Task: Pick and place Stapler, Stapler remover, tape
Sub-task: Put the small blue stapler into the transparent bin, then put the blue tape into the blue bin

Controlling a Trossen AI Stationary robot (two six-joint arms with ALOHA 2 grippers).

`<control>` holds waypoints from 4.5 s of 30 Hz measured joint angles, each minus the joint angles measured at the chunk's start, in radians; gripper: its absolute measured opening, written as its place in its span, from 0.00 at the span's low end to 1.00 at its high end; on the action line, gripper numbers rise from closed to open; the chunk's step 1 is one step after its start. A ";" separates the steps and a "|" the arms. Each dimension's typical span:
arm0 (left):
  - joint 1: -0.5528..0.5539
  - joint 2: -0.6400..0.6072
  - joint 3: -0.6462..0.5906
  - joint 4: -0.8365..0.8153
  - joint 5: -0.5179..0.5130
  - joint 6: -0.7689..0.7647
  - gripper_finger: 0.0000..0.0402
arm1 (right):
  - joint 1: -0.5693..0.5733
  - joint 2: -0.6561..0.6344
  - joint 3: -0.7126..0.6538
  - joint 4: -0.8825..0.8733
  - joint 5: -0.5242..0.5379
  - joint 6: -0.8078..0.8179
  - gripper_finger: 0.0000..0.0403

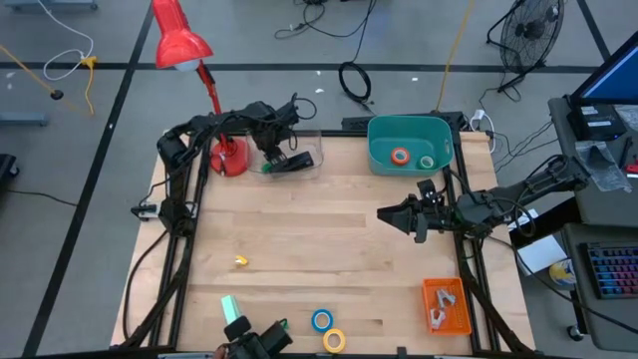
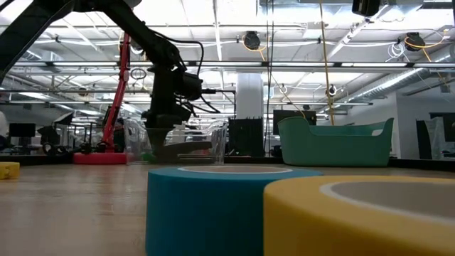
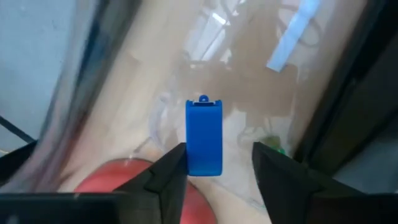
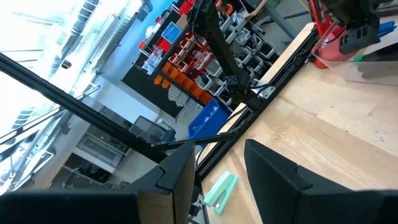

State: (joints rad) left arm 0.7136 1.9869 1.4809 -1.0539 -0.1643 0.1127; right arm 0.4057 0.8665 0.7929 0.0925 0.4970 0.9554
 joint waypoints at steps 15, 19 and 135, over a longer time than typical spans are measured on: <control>-0.024 0.000 0.002 -0.018 0.024 -0.015 0.48 | -0.002 0.000 0.000 -0.004 0.005 -0.006 0.33; -0.051 -0.001 0.008 -0.002 0.001 -0.022 0.48 | -0.014 0.000 0.000 -0.009 0.002 -0.002 0.33; -1.172 0.113 0.217 0.321 0.181 -1.162 0.46 | 0.049 -0.001 0.000 -0.547 -0.598 0.024 0.33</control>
State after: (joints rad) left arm -0.4589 2.1003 1.6979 -0.7331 0.0163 -1.0496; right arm 0.4547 0.8658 0.7925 -0.4546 -0.1009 0.9798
